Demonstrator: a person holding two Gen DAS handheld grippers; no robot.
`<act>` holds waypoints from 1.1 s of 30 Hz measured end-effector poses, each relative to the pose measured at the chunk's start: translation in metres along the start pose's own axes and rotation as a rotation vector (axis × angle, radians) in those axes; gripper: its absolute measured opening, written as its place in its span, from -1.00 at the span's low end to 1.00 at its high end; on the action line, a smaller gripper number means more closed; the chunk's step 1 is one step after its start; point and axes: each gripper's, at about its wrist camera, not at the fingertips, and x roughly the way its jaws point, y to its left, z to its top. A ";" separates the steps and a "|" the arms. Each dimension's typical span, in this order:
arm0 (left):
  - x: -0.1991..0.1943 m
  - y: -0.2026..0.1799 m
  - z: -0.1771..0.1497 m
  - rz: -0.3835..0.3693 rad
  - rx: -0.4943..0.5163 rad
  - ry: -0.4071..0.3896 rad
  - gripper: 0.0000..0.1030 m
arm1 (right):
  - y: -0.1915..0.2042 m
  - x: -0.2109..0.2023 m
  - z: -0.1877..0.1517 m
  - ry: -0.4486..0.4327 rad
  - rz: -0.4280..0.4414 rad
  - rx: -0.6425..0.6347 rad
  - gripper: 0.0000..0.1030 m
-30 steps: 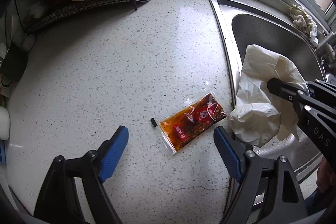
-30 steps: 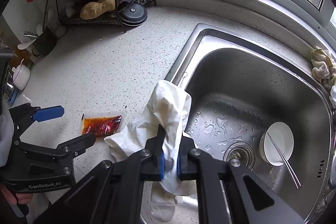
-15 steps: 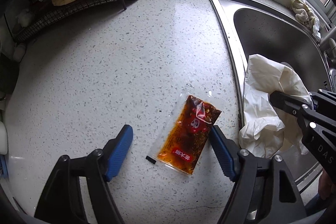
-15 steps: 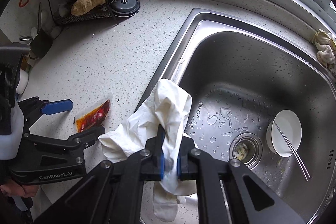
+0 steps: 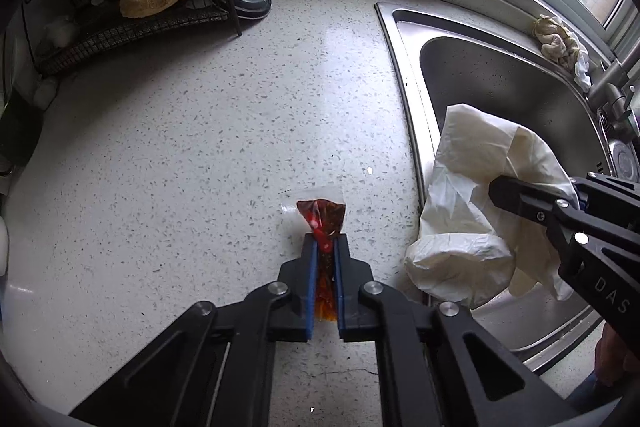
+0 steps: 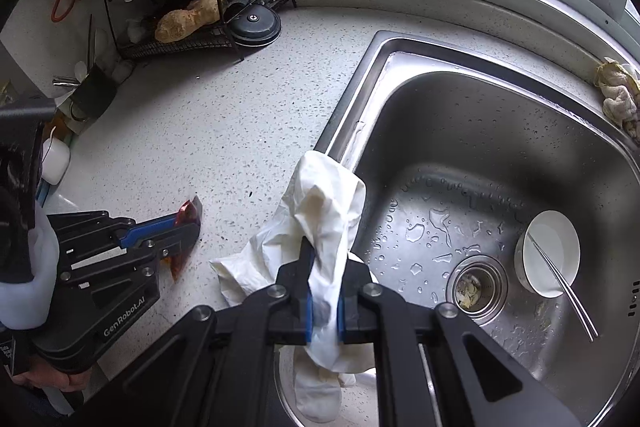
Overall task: Collect trash
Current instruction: 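Grasp the red sauce packet with the left tool while the right tool holds the gloves, then carry the sauce packet and white gloves down over the red bin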
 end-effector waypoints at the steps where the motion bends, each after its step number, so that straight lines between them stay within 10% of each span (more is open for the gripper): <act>1: -0.006 0.002 -0.005 -0.003 -0.011 -0.014 -0.88 | 0.004 -0.003 -0.001 -0.006 0.008 -0.008 -0.86; 17: -0.117 0.048 -0.112 0.070 -0.261 -0.169 -0.89 | 0.089 -0.036 -0.044 -0.033 0.170 -0.234 -0.86; 33: -0.199 0.024 -0.310 0.229 -0.600 -0.204 -0.89 | 0.169 -0.077 -0.169 0.039 0.357 -0.571 -0.86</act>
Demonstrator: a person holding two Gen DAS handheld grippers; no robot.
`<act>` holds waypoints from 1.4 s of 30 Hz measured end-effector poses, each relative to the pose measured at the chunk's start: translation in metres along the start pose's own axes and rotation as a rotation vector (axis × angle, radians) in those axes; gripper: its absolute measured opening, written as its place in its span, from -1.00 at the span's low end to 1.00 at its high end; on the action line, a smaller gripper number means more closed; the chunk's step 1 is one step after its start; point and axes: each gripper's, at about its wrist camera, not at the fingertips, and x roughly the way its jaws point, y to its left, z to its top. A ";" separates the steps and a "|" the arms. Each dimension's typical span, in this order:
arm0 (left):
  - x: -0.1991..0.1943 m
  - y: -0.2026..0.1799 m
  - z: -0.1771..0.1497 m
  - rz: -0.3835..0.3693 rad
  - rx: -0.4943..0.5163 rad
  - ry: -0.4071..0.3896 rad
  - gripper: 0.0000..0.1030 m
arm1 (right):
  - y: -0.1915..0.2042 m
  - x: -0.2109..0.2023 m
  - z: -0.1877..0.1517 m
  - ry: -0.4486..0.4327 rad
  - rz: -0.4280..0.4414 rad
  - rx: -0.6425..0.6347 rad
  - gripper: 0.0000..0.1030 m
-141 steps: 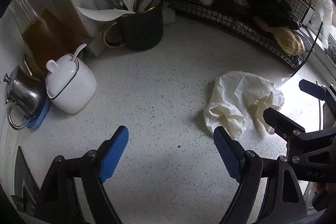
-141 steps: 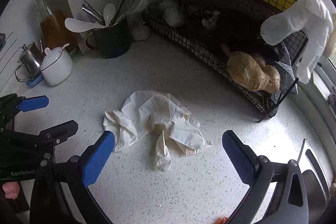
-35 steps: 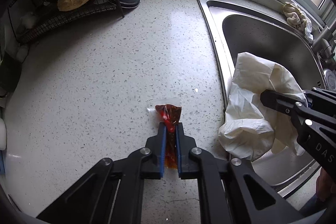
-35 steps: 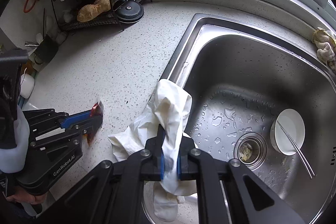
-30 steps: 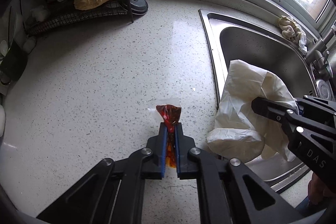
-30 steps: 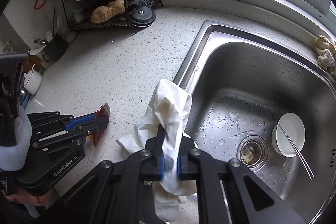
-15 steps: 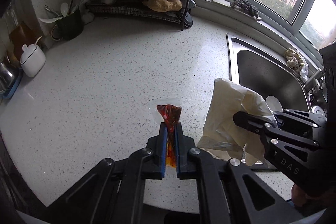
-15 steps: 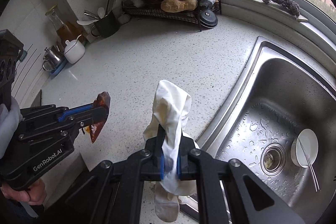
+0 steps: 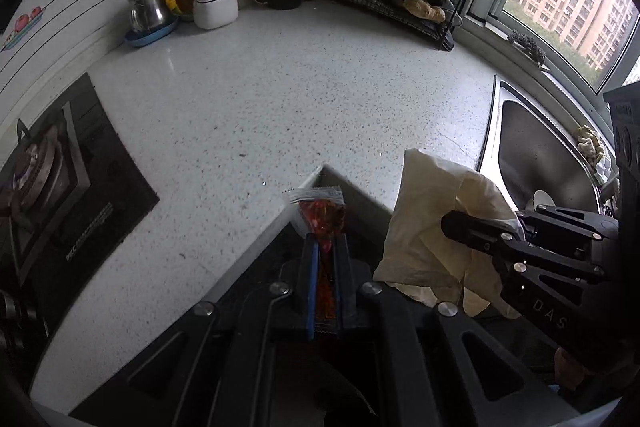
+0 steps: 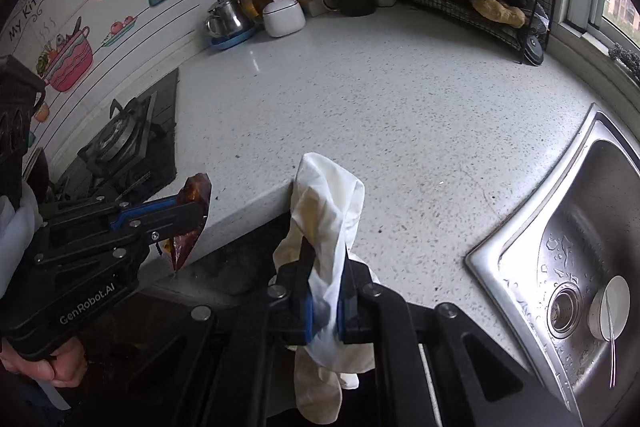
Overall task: Collect trash
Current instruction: 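Carry the sauce packet and white gloves down over the red bin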
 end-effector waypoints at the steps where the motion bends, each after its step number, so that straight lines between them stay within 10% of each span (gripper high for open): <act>1: -0.006 0.004 -0.012 0.009 -0.016 0.001 -0.89 | 0.007 0.000 -0.005 0.006 0.007 -0.015 -0.86; 16: 0.007 0.027 -0.130 0.106 -0.159 0.090 -0.89 | 0.047 0.044 -0.080 0.134 0.019 -0.103 -0.86; 42: 0.302 0.066 -0.239 0.009 -0.157 0.199 -0.89 | -0.019 0.350 -0.186 0.254 -0.039 -0.052 -0.86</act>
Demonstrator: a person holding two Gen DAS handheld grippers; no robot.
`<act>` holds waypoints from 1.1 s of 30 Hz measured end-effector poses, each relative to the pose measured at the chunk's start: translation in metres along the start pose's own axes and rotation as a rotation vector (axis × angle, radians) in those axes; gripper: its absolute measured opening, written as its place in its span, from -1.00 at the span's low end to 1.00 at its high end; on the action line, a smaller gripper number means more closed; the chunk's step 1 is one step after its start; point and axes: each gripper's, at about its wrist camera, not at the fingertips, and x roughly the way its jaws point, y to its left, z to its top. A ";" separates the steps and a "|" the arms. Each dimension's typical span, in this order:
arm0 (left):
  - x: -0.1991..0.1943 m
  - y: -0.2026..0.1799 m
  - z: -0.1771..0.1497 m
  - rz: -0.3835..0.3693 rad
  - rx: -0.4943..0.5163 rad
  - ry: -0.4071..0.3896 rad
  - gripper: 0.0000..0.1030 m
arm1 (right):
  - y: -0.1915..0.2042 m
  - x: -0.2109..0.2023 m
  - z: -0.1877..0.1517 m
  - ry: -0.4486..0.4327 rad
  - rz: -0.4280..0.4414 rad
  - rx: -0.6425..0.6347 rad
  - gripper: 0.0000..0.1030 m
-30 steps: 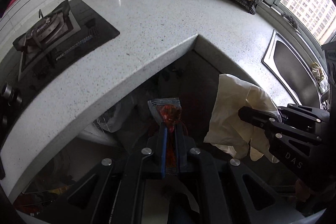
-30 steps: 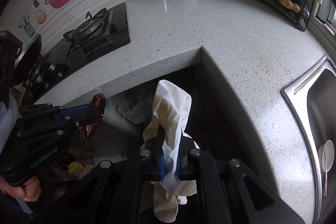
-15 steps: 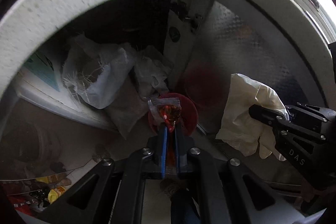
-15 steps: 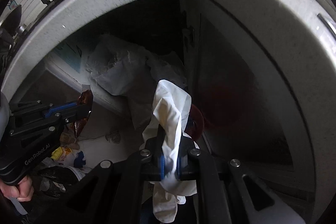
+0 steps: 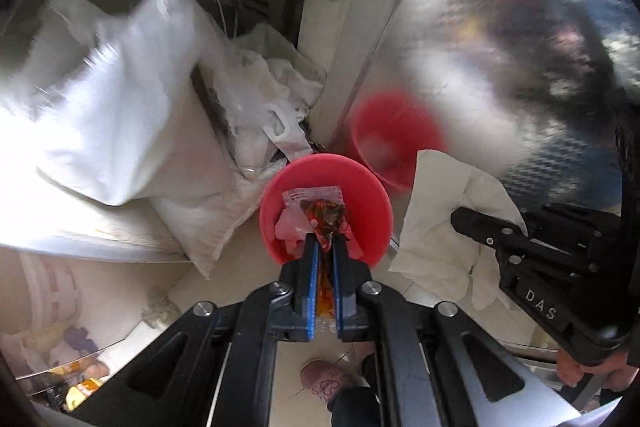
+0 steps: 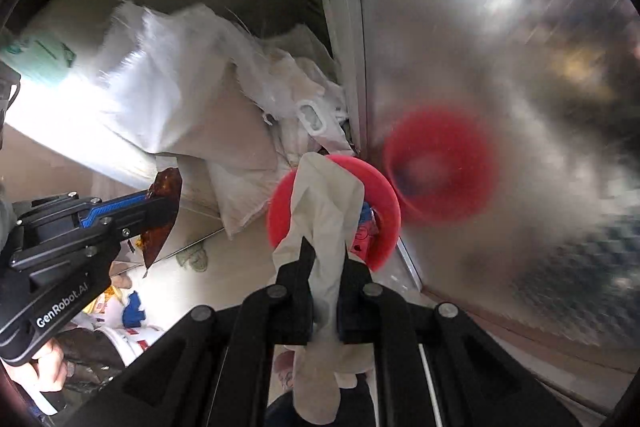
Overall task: Collect trash
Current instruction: 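Carry the sauce packet and white gloves down over the red bin, then open the left tool dropping the packet while the right tool drops the gloves into the bin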
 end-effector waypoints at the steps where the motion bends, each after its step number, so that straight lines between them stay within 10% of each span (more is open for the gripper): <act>1: 0.012 0.002 -0.001 -0.002 0.001 0.008 -0.89 | -0.006 0.005 -0.010 -0.002 0.002 0.004 -0.86; 25: 0.145 0.009 0.000 -0.052 0.094 0.051 -0.76 | -0.055 0.091 -0.034 0.023 -0.058 0.060 -0.86; 29: 0.146 0.009 0.001 -0.033 0.105 0.055 0.07 | -0.057 0.095 -0.033 0.029 -0.062 0.053 -0.86; 33: 0.141 0.008 -0.001 -0.005 0.106 0.035 0.45 | -0.054 0.090 -0.033 0.025 -0.056 0.045 -0.86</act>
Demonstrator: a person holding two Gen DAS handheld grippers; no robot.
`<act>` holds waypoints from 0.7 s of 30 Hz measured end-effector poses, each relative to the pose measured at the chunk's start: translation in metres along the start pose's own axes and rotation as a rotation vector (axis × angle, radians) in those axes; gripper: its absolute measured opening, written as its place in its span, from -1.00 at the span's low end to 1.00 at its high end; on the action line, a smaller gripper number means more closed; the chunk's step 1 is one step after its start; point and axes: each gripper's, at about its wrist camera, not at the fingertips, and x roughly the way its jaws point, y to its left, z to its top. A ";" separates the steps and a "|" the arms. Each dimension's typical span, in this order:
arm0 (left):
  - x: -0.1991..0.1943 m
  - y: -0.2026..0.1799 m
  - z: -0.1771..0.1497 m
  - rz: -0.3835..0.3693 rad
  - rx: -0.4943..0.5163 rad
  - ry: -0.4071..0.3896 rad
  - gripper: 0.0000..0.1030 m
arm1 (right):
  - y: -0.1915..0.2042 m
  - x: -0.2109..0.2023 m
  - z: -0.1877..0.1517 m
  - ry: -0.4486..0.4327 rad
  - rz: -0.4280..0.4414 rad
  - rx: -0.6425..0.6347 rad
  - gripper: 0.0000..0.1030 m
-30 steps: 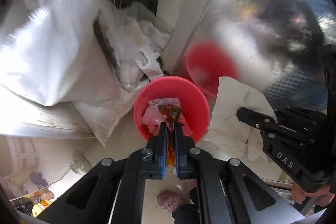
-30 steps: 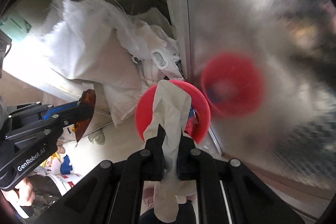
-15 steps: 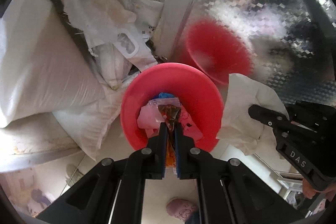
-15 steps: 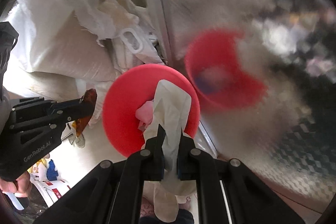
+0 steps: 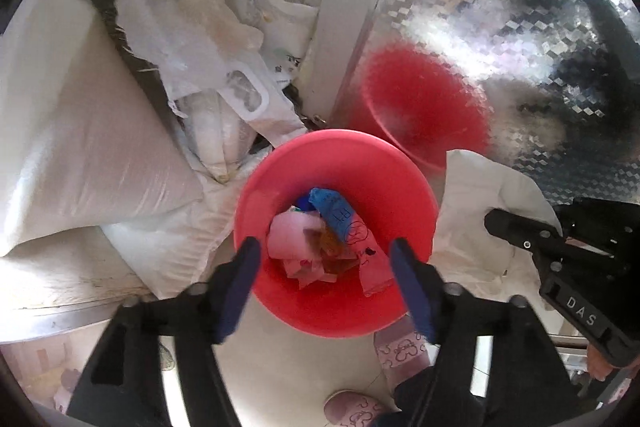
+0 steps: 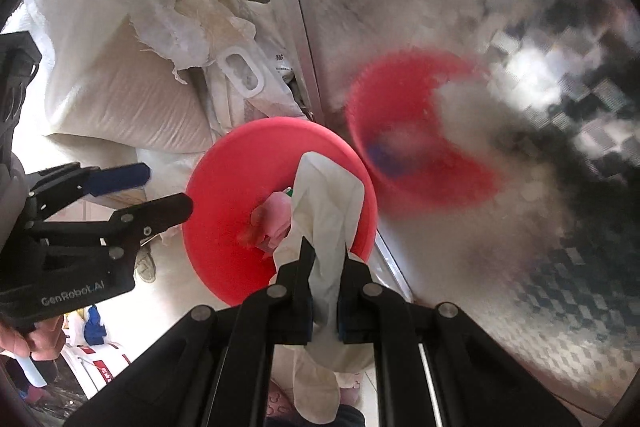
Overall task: Collect trash
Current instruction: 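Open the left tool dropping the packet while the right tool drops the gloves into the bin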
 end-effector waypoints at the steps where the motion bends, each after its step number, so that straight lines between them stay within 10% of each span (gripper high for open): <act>1: -0.001 0.001 -0.001 0.003 -0.004 0.001 0.57 | 0.001 -0.001 0.000 0.002 0.002 -0.003 -0.86; 17: -0.014 0.029 -0.021 0.134 -0.121 0.034 0.60 | 0.027 0.010 0.015 0.020 0.028 -0.141 -0.86; 21: -0.016 0.036 -0.024 0.147 -0.146 0.034 0.59 | 0.035 0.012 0.018 0.020 0.033 -0.170 -0.48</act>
